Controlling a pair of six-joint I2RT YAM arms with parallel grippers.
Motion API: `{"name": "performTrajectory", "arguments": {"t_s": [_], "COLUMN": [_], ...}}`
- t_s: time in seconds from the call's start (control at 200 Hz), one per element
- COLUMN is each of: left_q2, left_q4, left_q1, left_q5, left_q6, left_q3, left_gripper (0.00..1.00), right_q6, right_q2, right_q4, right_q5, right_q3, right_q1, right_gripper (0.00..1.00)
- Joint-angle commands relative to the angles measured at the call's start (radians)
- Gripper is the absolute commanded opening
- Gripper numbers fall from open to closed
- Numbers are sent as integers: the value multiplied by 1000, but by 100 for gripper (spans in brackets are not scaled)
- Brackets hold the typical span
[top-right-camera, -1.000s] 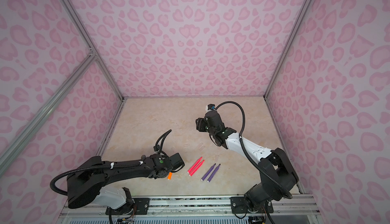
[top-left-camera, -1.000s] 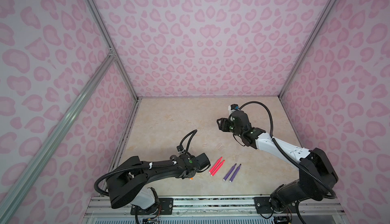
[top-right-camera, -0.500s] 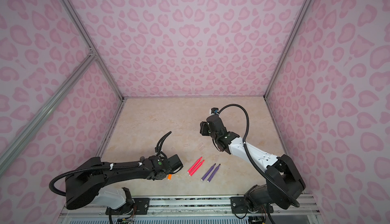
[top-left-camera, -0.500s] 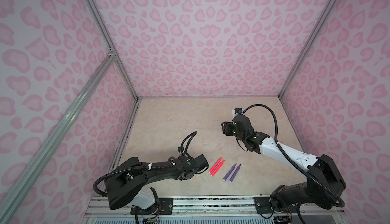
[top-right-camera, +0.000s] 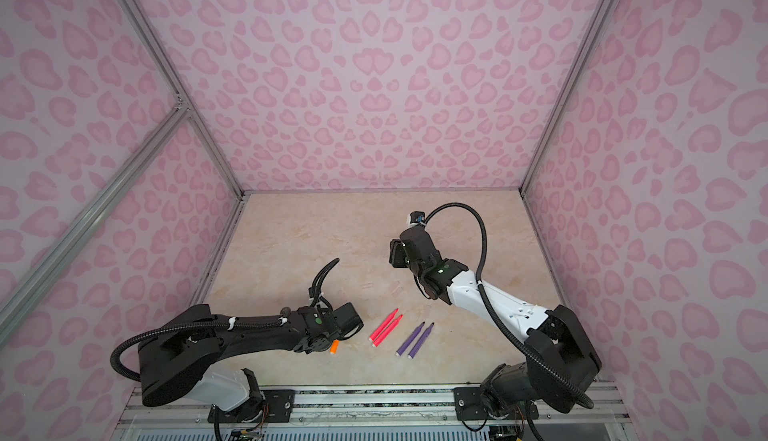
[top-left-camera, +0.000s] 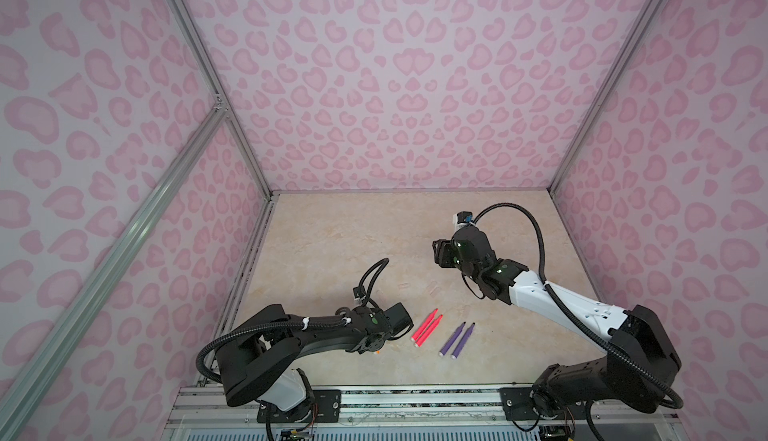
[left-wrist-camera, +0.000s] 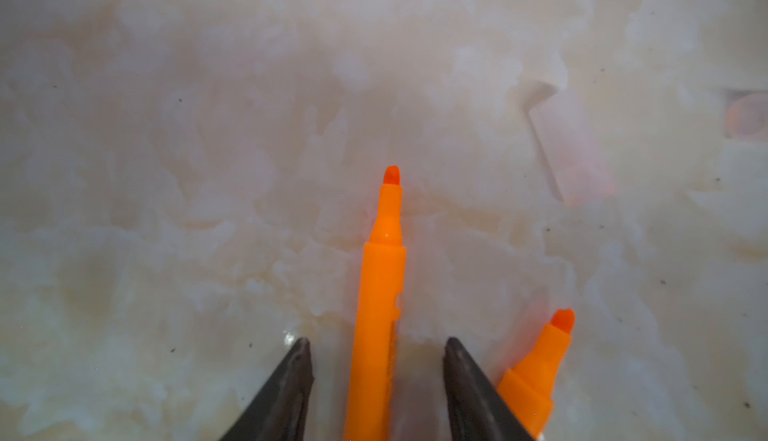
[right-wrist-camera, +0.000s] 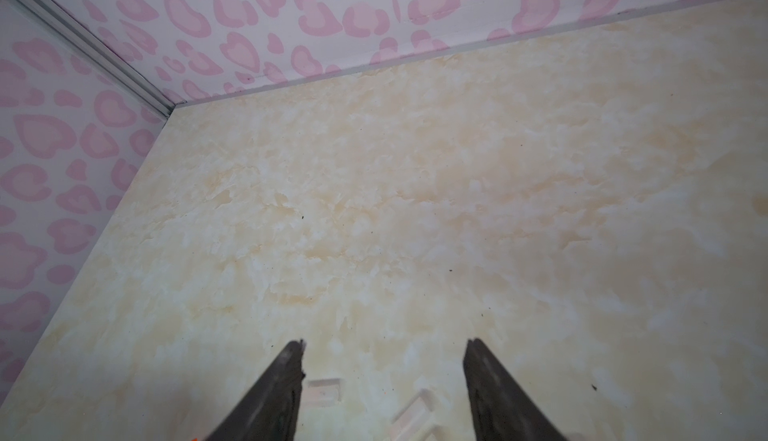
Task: Insert the pens into the pen caps
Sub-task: 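Reach the left gripper over the orange highlighters while the right arm moves forward, then close the left gripper on one orange highlighter and lift it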
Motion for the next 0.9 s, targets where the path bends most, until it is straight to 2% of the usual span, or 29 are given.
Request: {"name": "performTrajectory", "arguments": {"t_s": [0.0, 0.08, 0.335, 0.345, 0.435, 0.595, 0.675, 0.775, 0.895], "left_q2": [25, 32, 33, 35, 47, 31, -10, -87, -146], "left_q4": [-7, -8, -6, -6, 1, 7, -12, -73, -144], "left_q1": [2, 3, 2, 2, 2, 9, 41, 90, 129], "left_q5": [111, 120, 120, 120, 123, 111, 111, 107, 128], "left_q6": [15, 12, 2, 2, 4, 21, 78, 200, 379], "left_q3": [-15, -15, -21, -20, -19, -22, -2, 71, 237], "left_gripper": [51, 45, 37, 33, 23, 13, 3, 3, 3], "right_q6": [-8, -7, -11, -11, -7, -7, -7, -1, 19], "right_q2": [-2, -8, -29, -29, -42, -55, -62, -77, -103], "right_q4": [-14, -3, -2, -2, 3, 20, 34, 50, 103], "right_q5": [21, 21, 32, 33, 38, 26, 16, -2, -54], "right_q3": [-9, -21, -40, -41, -53, -69, -76, -84, -107], "right_q1": [1, -1, 1, 0, 1, 1, 1, 0, 0], "right_gripper": [63, 63, 63, 63, 63, 63, 63, 63, 64]}}
